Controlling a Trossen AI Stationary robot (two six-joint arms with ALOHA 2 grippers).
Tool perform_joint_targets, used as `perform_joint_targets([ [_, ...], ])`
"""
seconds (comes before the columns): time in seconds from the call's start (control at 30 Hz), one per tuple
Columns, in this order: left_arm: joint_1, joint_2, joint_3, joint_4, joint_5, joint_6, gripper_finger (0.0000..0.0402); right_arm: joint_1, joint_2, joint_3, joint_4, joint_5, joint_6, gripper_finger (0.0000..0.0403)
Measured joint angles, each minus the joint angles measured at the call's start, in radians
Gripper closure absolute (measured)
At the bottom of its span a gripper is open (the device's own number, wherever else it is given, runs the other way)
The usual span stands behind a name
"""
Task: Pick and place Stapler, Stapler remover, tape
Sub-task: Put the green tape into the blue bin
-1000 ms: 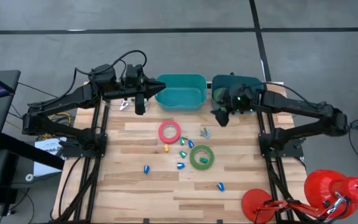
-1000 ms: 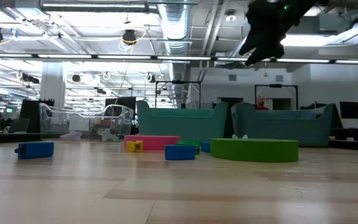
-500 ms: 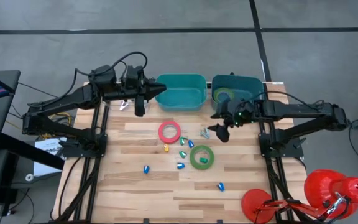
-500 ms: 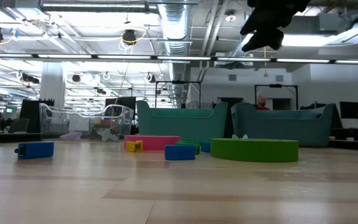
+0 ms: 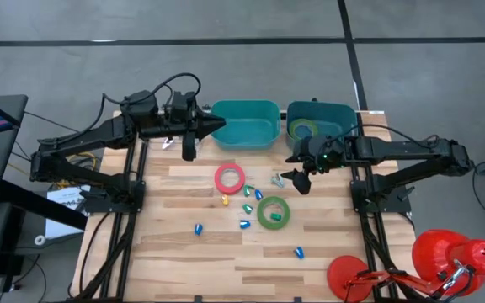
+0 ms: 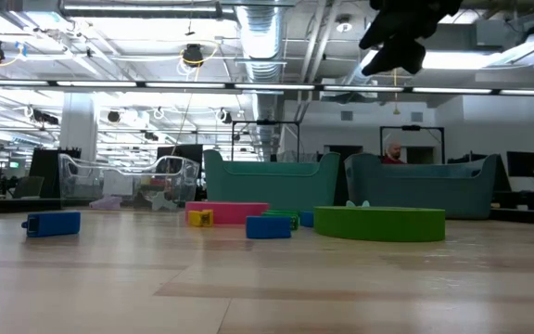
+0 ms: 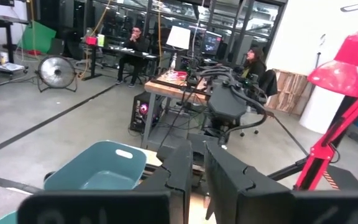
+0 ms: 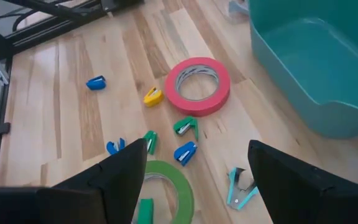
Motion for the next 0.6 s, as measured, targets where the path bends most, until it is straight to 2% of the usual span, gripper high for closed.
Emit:
perform_joint_targets([
  [0.37,-0.084,0.000,0.000,0.000,0.000,0.000,0.0367,0.085,0.002,0.000,0.000,-0.001,0.000,0.0131],
  [0.6,-0.144,0.000,0.000,0.001,0.000,0.000,0.0367,0.160,0.075,0.000,0.007,-0.002,0.000,0.0131],
])
